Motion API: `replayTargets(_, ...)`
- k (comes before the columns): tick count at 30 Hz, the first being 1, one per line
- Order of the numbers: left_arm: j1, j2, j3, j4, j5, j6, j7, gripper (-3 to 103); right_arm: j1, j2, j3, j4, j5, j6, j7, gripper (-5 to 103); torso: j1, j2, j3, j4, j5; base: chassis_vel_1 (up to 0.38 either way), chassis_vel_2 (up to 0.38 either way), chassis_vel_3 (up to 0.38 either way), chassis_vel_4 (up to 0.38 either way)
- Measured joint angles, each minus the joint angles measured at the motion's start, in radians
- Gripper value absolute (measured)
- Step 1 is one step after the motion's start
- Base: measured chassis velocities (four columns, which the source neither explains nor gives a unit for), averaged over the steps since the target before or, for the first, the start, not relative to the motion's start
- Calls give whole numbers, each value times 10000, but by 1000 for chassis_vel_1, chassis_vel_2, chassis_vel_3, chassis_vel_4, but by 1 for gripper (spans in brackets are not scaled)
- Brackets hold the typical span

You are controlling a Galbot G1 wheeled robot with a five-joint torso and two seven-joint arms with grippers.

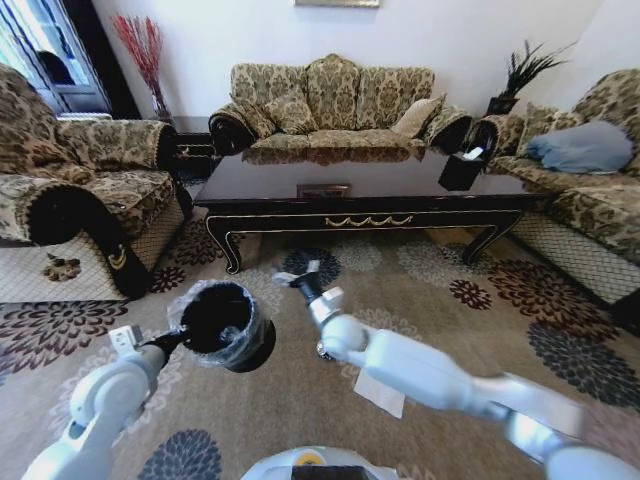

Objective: Move to the front of the table and pick up the trash from the floor, then place it into the trash bin.

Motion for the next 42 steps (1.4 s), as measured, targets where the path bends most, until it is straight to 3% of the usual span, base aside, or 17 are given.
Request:
replayTargets(2,12,11,-22,-10,-7,4,-11,2,-32,-62,69,58,241,-245,225,100,0,0,0,0,0,0,0,0,0)
replayTargets(5,83,137,-107,-131,-89,35,-83,2,-501,-443,787,553,2713,-2652,2336,100,0,0,0,3,0,0,0,0,0)
replayTargets(6,83,137,-107,-131,-89,35,-83,2,-501,-443,787,553,2713,-2652,2336,100,0,0,0,3,0,0,0,0,0)
replayTargets(8,135,165,-109,-240,-90,53,-107,2,-791,-557,1075,743,3909,-3843,3386,100,0,0,0,0,-1,0,0,0,0)
replayTargets(12,183,224,-122,-362,-103,71,-121,2,-1523,-507,1711,996,4897,-4383,4460,100,0,0,-1,5,-2,0,0,0,0)
replayTargets(19,185,404,-37,-423,-120,72,-124,2,-3712,93,3765,687,4848,-4035,5416,100,0,0,0,-3,0,0,0,0,0)
replayTargets(22,207,414,-39,-483,-136,73,-120,2,-4747,625,5280,103,4503,-3835,5698,100,-1,1,-1,2,-1,0,0,0,0)
replayTargets(32,91,375,102,-464,-117,73,-123,2,-5710,1269,7036,-703,4084,-3288,6071,100,0,0,0,0,-3,0,0,0,0)
replayTargets(36,91,374,109,-457,-96,76,-125,2,-5939,2002,7438,-917,4017,-2879,6304,100,-1,0,0,2,-5,0,0,0,0)
replayTargets(38,121,379,67,-489,-101,76,-125,2,-6114,2897,7857,-1006,3996,-2641,6374,100,-1,0,0,2,-2,0,0,0,0)
replayTargets(42,208,374,14,-542,-100,76,-125,2,-6194,3800,8408,-1355,3913,-2407,6500,100,-1,1,0,4,-4,0,0,0,0)
